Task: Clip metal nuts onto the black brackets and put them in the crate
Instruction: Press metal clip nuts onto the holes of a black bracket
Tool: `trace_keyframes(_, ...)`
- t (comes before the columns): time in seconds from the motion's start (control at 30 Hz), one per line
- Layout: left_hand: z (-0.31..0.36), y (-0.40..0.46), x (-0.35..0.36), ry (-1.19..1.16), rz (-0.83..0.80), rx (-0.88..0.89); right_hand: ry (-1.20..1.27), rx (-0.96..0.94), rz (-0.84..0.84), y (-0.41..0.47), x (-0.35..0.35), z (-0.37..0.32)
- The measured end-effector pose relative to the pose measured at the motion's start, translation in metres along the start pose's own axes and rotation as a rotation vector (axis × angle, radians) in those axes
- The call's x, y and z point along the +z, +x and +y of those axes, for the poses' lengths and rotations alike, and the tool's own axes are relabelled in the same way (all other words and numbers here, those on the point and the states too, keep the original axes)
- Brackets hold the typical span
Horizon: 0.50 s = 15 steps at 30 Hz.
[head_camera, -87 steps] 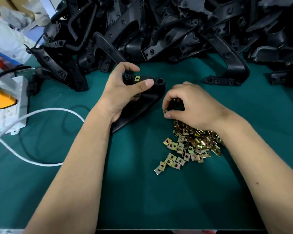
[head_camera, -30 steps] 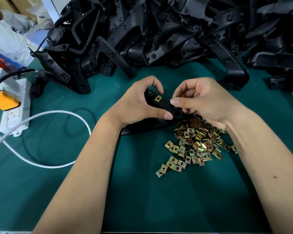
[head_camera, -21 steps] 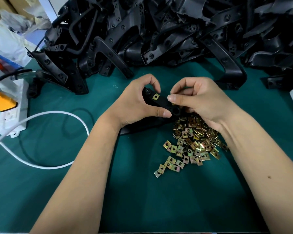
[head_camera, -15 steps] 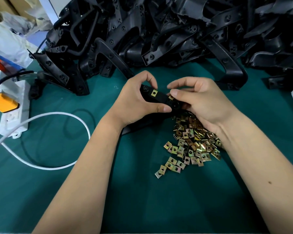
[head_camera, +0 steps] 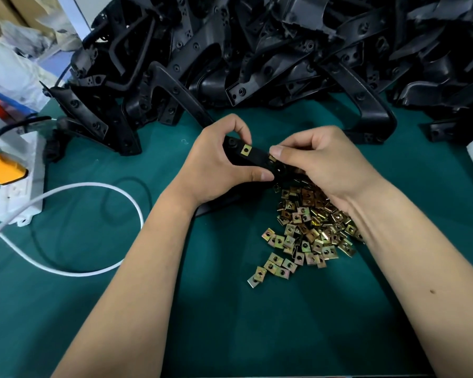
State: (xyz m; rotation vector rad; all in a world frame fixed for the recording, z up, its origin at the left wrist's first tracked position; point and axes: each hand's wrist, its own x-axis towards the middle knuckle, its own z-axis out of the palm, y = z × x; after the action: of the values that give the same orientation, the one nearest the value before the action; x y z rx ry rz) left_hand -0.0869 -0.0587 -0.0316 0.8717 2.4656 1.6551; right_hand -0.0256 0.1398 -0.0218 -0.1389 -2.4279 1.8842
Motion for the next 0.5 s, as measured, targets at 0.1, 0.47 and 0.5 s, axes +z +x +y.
trace_keyframes(0.1, 0.0, 0.0, 0.001, 0.009, 0.004, -0.001, -0.139, -0.103, -0.011, 0.0, -0.003, -0.001)
trace_keyframes(0.47, -0.009, 0.0, 0.003, -0.062, 0.083, -0.111, -0.304, -0.214, -0.098, -0.001, 0.002, -0.001)
trace_keyframes(0.5, -0.01, 0.0, 0.004, -0.078, 0.095, -0.124, -0.351, -0.243, -0.094, -0.001, 0.004, 0.0)
